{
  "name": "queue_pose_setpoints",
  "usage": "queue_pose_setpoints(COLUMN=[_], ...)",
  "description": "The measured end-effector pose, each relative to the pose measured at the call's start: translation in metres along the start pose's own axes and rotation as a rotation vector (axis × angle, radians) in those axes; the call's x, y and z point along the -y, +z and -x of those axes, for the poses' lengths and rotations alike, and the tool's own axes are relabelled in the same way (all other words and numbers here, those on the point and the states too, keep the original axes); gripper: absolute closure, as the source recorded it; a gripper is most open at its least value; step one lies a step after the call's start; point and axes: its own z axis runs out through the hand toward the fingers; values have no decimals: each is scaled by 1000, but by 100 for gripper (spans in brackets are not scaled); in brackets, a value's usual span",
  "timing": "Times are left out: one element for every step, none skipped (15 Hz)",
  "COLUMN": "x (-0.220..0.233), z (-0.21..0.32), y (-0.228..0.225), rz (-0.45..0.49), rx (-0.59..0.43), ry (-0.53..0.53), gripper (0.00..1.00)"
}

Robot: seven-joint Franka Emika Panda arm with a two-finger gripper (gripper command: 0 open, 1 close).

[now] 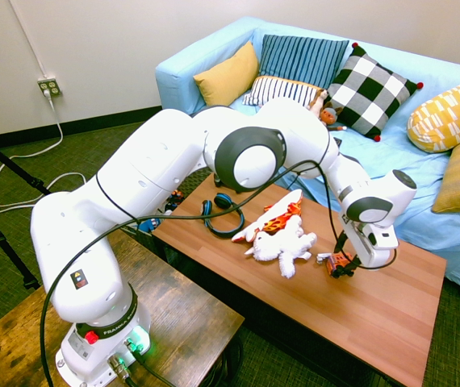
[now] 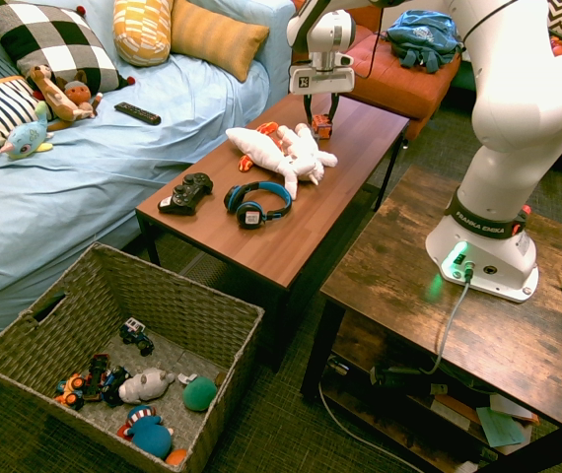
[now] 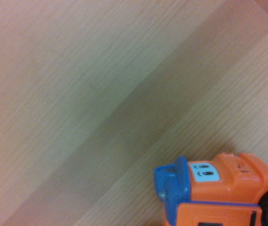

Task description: Put the toy car in the basket

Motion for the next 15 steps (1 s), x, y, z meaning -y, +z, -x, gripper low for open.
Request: queue_pose_setpoints(x=[1,2,2,2,1,-3,-9,-18,-30,-44,-57,-66,-69,-67,-63], z=[0,1,1,1,-1,-4,-7,-10,-12,-13,-11,-1,18,43,74], y=[2,2,2,1,-1,-5,-14,-30,-50,-73,-99,-122,-146,-166,-183], rz=[8,12,15,15,11,1,-19,-48,-84,-117,-141,-156,-167,-171,-166], rx=[-2,-4,-7,-8,-14,-24,-35,-41,-38,-39,-52,-72,-98,-141,-191], ry=[-3,-5,-8,-8,-7,-7,-12,-22,-31,-44,-62,-85,-116,-161,-207], gripper=[100,100,100,100,100,100,100,100,100,100,100,100,100,100,100])
